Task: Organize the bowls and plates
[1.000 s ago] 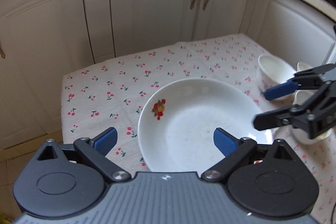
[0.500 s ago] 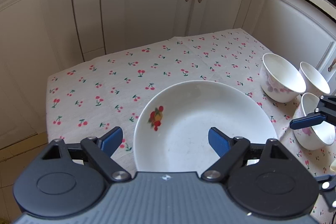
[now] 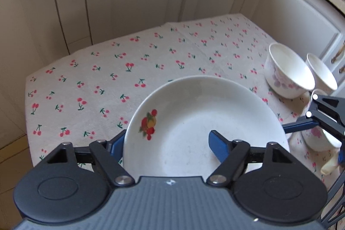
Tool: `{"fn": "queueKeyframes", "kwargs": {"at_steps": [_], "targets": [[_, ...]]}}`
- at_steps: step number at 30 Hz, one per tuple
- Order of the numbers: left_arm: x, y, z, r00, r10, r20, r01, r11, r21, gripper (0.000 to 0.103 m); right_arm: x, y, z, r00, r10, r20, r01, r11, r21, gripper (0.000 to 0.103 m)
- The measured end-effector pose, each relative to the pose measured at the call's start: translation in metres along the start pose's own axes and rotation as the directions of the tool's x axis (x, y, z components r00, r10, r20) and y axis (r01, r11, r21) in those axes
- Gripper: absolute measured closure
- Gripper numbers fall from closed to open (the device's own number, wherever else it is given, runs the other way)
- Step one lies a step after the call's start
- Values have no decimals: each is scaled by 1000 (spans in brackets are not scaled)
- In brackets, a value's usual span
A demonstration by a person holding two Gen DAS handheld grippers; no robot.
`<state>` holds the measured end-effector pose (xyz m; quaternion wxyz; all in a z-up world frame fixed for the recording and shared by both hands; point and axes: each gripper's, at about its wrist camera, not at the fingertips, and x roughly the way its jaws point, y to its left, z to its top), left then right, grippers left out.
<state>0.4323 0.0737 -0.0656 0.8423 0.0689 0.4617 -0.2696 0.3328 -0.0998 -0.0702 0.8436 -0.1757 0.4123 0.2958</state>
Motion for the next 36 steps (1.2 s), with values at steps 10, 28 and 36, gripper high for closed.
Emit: {"fn": "queueKeyframes", "kwargs": {"at_steps": [10, 28, 36], "targets": [[7, 0, 12, 995, -35, -95, 41, 997, 64, 26, 5, 6, 0, 999, 15, 29, -15, 1000, -14, 8], [16, 0, 24, 990, -62, -126, 75, 992, 97, 27, 6, 5, 2, 1000, -2, 26, 2, 1000, -11, 6], [11, -7, 26, 993, -58, -107, 70, 992, 106, 27, 0, 3, 2, 999, -15, 34, 16, 1000, -9, 6]]}}
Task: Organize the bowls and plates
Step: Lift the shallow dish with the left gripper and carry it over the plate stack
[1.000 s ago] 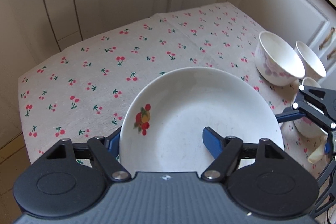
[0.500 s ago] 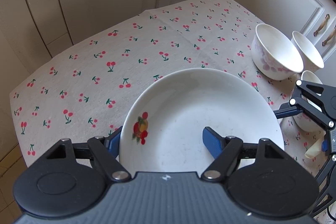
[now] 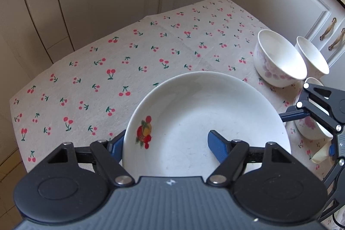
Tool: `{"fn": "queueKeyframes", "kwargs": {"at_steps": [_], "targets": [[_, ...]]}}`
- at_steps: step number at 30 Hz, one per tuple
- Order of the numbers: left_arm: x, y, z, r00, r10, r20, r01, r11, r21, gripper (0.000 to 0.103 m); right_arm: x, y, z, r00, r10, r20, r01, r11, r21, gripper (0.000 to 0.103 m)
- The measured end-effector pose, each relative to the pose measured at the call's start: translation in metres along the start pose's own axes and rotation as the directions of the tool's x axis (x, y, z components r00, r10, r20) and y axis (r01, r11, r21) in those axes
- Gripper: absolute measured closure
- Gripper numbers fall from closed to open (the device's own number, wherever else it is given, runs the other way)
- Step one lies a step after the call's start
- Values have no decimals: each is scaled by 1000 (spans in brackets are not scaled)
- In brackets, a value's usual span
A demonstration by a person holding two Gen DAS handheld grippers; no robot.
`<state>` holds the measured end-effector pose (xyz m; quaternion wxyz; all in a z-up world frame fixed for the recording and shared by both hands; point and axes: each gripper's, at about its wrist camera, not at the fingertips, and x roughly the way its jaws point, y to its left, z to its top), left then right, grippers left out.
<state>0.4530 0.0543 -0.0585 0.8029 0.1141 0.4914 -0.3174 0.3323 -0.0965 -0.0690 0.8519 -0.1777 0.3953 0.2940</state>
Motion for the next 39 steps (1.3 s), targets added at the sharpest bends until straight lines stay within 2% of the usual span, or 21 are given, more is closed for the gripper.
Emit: {"fn": "queueKeyframes", "kwargs": {"at_steps": [8, 18, 28, 39], "targets": [[-16, -8, 1, 1000, 10, 27, -10, 1000, 7, 27, -14, 1, 3, 1000, -4, 15, 4, 1000, -5, 6], [-62, -31, -9, 996, 41, 77, -43, 999, 12, 26, -52, 19, 4, 998, 6, 55, -6, 1000, -12, 6], [-104, -64, -51, 991, 77, 106, -75, 997, -19, 26, -92, 56, -12, 996, 38, 85, -35, 999, -41, 6], [-120, -93, -104, 990, 89, 106, -84, 995, -49, 26, -115, 93, -40, 994, 85, 73, -80, 995, -63, 6]]}}
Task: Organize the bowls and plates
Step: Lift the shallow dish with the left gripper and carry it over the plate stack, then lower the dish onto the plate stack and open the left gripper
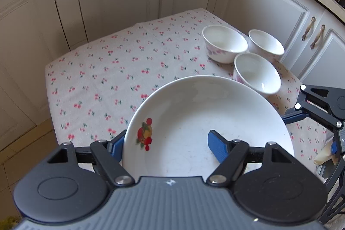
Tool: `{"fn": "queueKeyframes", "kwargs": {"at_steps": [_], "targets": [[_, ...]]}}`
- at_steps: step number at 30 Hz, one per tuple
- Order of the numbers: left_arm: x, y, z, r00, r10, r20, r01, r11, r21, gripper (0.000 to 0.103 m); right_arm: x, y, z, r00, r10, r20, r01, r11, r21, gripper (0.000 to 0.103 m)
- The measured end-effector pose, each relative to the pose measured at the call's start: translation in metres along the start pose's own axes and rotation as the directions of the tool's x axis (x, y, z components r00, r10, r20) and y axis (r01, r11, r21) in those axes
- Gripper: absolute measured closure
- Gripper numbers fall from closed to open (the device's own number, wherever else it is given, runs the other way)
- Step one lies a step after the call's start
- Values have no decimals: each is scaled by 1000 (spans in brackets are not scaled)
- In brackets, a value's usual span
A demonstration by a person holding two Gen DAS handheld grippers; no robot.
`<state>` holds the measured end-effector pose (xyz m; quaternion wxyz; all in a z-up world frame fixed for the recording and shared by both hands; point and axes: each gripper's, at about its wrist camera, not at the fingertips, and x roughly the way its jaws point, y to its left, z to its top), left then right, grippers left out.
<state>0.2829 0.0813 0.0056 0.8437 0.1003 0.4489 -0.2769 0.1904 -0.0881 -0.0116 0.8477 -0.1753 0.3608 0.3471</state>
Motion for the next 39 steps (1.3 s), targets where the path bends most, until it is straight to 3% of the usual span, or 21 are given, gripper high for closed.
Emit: {"fn": "queueKeyframes", "kwargs": {"at_steps": [16, 39], "targets": [[10, -14, -41, 999, -33, -22, 33, 999, -33, 26, -9, 28, -30, 998, 26, -52, -26, 1000, 14, 6], [24, 0, -53, 999, -46, -29, 43, 995, -86, 26, -10, 36, -21, 997, 23, -73, -22, 1000, 8, 6]]}}
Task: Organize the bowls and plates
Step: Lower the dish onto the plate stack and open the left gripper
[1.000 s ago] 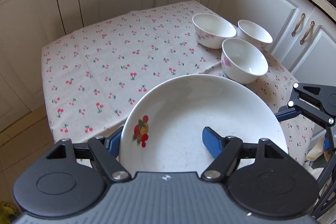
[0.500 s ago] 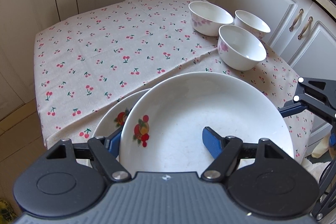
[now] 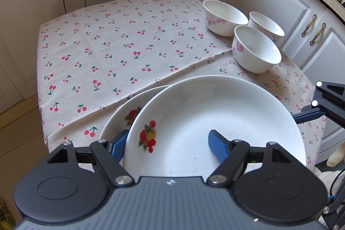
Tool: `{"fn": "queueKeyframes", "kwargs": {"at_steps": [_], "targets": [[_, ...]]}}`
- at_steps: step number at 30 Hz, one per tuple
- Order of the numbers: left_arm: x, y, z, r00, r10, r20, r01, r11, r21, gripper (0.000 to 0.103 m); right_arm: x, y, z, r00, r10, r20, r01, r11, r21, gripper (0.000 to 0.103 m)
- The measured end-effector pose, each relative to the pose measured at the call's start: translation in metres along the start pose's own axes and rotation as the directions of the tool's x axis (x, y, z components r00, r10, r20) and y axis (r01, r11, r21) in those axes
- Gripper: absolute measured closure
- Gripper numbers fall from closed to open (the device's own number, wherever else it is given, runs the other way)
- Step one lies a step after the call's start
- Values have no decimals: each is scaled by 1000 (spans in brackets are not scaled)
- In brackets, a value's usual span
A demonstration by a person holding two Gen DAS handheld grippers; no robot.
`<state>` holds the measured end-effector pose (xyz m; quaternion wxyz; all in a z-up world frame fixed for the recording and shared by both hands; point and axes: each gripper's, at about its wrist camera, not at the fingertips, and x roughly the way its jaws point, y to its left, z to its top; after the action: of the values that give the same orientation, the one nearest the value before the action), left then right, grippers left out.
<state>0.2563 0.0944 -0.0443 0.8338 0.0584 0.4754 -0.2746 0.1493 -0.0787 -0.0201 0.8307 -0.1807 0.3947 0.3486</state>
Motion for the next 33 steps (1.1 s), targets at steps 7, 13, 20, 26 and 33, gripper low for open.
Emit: {"fn": "queueKeyframes", "kwargs": {"at_steps": [7, 13, 20, 26, 33], "targets": [[1, -5, 1, 1000, 21, -17, -21, 999, 48, 26, 1, 3, 1, 1000, -2, -5, 2, 1000, -16, 6], [1, -11, 5, 997, 66, -31, -62, 991, 118, 25, 2, 4, 1, 1000, 13, -7, -13, 1000, -12, 6], [1, -14, 6, 995, 89, -39, -82, 983, 162, 25, 4, 1, 1, 1000, 29, -5, -29, 1000, 9, 6], [-1, -18, 4, 992, 122, -38, -111, 972, 208, 23, 7, 1, 1, 1000, 24, -8, -24, 1000, 2, 6], [0, -23, 5, 987, 158, -38, -143, 956, 256, 23, 9, 2, 2, 1000, 19, -16, -19, 1000, -6, 6]]}}
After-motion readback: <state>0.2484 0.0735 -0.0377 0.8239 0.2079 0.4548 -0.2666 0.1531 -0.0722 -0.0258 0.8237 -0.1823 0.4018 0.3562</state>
